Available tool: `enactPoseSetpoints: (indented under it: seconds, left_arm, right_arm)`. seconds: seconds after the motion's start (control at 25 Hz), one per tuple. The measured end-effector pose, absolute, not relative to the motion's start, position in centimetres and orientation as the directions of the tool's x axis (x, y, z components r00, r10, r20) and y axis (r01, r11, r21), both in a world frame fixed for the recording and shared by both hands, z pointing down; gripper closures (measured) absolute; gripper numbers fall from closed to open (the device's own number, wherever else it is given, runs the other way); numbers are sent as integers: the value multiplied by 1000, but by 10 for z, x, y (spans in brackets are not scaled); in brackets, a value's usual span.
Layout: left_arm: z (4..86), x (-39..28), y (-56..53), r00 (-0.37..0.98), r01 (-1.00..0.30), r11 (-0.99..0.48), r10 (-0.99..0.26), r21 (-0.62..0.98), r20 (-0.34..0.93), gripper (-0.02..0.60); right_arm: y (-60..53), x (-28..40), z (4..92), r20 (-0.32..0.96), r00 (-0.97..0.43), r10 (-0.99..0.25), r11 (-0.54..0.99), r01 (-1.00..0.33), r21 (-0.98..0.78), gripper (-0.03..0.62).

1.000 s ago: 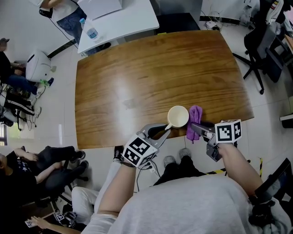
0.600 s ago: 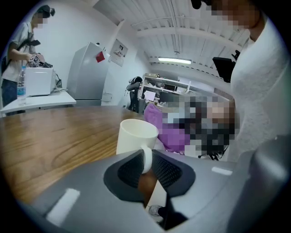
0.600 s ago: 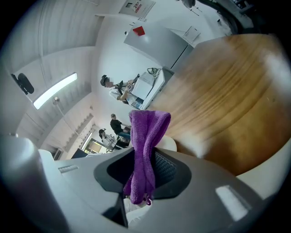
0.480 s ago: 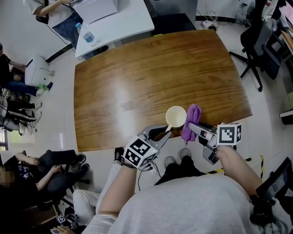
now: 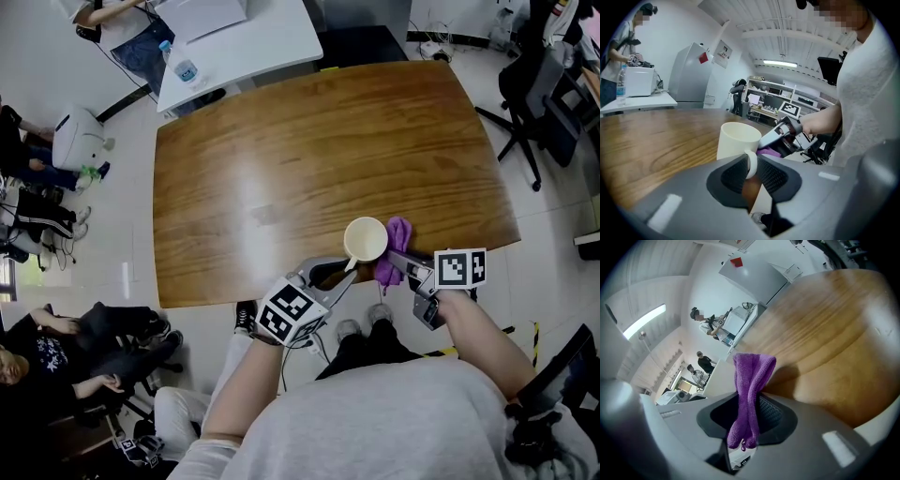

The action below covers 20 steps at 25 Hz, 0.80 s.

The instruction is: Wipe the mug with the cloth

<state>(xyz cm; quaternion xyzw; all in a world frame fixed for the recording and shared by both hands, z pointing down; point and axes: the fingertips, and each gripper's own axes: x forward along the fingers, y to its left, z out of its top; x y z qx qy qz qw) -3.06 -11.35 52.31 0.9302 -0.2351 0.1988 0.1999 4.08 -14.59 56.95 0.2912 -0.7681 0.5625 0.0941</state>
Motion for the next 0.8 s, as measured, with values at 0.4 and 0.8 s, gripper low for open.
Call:
enactPoseSetpoints:
  seconds: [0.4, 0.8]
  left_arm:
    - [524, -32, -121, 809, -531, -795, -373, 292, 455, 534]
    - [520, -19, -119, 810, -521, -800, -353, 298, 469, 529]
  right_arm:
    - [-143, 36, 546, 385, -842, -378, 185, -476, -860, 485]
    - [-130, 27, 497, 232, -854, -466, 168, -343, -924, 485]
